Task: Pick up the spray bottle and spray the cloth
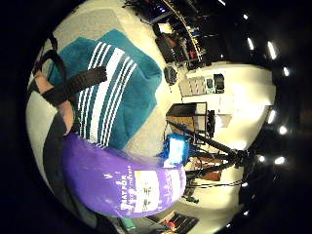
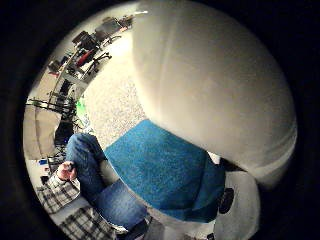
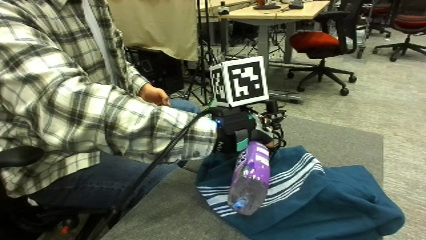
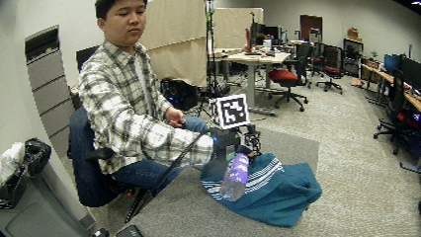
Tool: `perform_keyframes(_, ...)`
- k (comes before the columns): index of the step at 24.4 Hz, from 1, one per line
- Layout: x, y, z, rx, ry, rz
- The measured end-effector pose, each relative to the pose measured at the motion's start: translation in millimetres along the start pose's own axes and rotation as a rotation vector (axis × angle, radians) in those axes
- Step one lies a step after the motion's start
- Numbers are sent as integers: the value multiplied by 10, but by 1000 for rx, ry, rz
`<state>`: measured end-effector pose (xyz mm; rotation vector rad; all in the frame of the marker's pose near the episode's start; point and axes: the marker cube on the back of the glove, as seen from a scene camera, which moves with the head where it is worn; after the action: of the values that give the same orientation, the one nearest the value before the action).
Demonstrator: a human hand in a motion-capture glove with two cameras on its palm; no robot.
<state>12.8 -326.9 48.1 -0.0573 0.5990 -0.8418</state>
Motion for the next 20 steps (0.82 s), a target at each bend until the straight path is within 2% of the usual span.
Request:
perform_keyframes(9, 21, 4, -106, 45, -108, 56)
perform_keyframes(20, 221, 18, -463, 187, -333, 192)
